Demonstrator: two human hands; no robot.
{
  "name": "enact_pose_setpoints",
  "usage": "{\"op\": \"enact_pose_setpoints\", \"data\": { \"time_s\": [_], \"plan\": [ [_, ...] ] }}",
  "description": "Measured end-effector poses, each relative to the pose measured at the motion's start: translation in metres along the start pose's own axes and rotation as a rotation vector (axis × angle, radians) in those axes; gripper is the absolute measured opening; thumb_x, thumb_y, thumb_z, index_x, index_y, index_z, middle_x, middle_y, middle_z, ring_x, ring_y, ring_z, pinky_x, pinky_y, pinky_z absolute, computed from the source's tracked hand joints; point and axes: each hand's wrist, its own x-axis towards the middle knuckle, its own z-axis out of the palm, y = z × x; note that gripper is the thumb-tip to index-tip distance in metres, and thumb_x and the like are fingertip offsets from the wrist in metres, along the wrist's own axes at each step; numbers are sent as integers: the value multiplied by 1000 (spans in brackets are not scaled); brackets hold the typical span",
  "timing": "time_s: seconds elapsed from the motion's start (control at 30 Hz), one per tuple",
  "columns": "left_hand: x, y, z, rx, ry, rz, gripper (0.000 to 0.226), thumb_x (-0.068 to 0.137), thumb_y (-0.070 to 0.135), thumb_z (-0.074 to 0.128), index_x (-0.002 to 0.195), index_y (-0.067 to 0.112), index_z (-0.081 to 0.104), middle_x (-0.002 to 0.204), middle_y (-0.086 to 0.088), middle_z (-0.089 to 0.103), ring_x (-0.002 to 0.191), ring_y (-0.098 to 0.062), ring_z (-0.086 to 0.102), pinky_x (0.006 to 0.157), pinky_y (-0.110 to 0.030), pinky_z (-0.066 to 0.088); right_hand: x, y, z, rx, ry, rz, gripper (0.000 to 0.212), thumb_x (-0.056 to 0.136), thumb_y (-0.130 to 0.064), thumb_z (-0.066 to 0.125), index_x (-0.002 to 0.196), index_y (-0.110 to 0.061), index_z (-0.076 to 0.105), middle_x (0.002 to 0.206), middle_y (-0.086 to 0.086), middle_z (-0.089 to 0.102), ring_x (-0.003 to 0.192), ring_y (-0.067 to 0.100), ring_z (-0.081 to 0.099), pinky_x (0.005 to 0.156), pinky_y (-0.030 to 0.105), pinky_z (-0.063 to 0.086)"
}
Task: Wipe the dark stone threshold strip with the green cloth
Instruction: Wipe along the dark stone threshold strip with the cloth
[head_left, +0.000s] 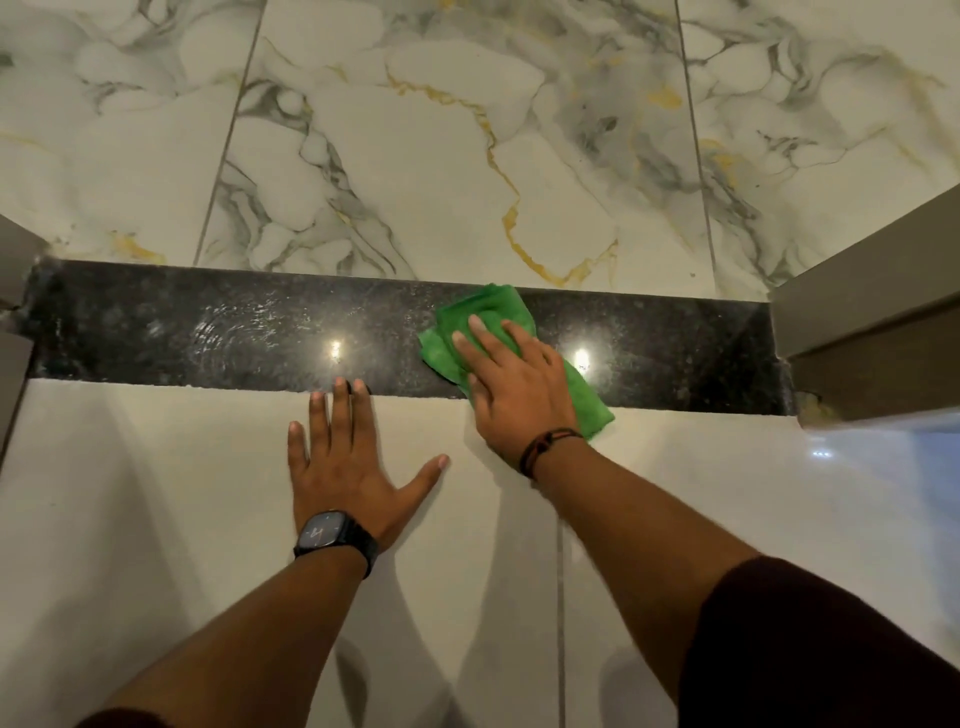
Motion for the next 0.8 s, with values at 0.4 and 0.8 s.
{"op": "enact_pose_setpoints", "data": {
  "time_s": [0.4,0.8],
  "plan": [
    [21,-114,-19,26,86,-160,108,73,89,23,152,19,-1,161,-14,7,146,-34,6,115,-58,12,0,74,-19,-69,168,151,46,84,-26,52,129,-32,53,142,0,49,124,32,42,89,49,42],
    [19,-111,-23,28,51,-157,114,71,91,21,152,14,1,161,-12,7,147,-32,3,115,-57,10,69,-72,20,20,58,188,50,91,-30,47,140,-32,36,152,-6,33,134,29,26,103,51,29]
  ]
}}
